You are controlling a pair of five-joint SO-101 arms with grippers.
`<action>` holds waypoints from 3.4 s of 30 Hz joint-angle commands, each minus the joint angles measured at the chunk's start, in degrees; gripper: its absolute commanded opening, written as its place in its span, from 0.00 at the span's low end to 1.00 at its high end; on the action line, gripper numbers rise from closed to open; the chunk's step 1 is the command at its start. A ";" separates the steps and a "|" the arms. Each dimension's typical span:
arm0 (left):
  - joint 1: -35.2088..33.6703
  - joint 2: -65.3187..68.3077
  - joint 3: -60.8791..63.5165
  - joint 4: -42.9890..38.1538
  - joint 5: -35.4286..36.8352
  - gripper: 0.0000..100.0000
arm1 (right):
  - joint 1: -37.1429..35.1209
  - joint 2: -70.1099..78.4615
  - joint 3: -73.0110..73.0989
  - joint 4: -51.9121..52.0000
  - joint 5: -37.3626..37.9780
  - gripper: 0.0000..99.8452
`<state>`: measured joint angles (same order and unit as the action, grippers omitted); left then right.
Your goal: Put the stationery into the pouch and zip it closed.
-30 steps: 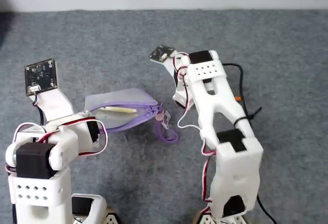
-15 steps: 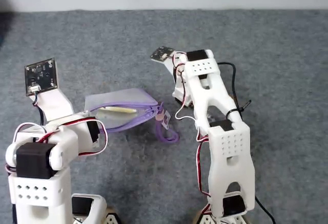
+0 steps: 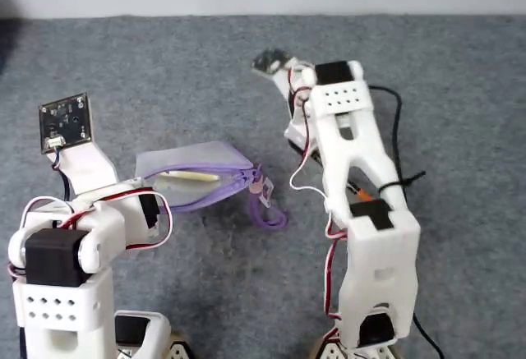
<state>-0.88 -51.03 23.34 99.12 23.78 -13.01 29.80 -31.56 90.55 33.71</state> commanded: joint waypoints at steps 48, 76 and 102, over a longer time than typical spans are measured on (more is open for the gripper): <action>-0.35 0.44 -1.54 0.09 0.53 0.01 | -26.33 -63.78 11.16 -5.23 -54.68 0.01; -0.44 0.35 1.54 0.00 0.53 0.01 | -34.15 -94.55 90.29 -82.86 -47.74 0.01; -0.44 0.53 1.80 -1.85 0.53 0.01 | -42.24 -95.69 86.59 -58.77 -41.14 0.20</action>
<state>-0.88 -51.38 25.45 98.42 23.78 -54.68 -67.43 61.36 31.47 -8.22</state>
